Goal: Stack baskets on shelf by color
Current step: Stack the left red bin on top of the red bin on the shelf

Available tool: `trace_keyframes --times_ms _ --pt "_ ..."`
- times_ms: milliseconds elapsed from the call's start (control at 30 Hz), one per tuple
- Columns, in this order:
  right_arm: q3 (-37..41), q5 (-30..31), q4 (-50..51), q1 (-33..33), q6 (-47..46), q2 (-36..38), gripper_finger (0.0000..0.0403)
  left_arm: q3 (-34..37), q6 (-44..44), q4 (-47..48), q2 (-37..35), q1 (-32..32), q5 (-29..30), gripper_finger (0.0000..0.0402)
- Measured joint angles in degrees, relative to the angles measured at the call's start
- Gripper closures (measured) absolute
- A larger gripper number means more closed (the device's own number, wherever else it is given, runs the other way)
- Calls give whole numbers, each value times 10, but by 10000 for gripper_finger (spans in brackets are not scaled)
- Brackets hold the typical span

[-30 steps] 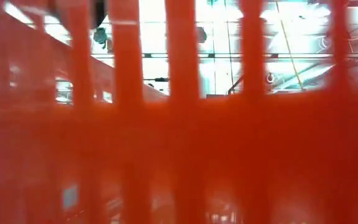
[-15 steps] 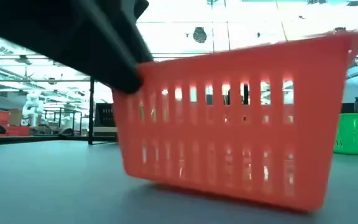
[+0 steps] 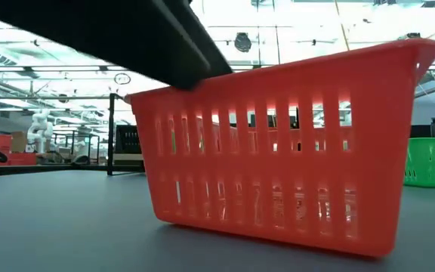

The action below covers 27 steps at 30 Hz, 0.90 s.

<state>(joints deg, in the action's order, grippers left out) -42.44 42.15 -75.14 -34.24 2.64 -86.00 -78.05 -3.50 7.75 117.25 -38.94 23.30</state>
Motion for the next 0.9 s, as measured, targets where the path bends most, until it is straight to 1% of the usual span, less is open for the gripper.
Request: trace_keyframes --times_ms 133,233,333,467,500,567,667,767,833,900 --pt "0 0 1 0 0 0 273 0 8 -10 20 6 -25 257" --pt "0 -1 3 0 0 0 273 0 8 1 24 12 -27 264" --pt "0 -1 3 0 0 0 273 0 2 11 24 20 -27 299" --pt "0 -1 1 0 1 0 273 0 0 22 16 31 -27 380" --pt "0 -1 1 0 1 0 273 0 -3 25 10 34 -26 390" --pt "0 -1 -2 0 1 0 273 0 -13 36 0 40 -24 390" --pt "-3 -1 -3 0 0 0 273 0 -43 56 -27 44 0 388" --pt "-15 -2 8 0 15 0 273 0 -46 82 -62 43 41 396" --pt "-21 -1 8 1 54 1 273 0 -34 104 -84 43 76 396" --pt "-23 0 6 5 121 12 273 0 -8 126 -106 52 110 393"
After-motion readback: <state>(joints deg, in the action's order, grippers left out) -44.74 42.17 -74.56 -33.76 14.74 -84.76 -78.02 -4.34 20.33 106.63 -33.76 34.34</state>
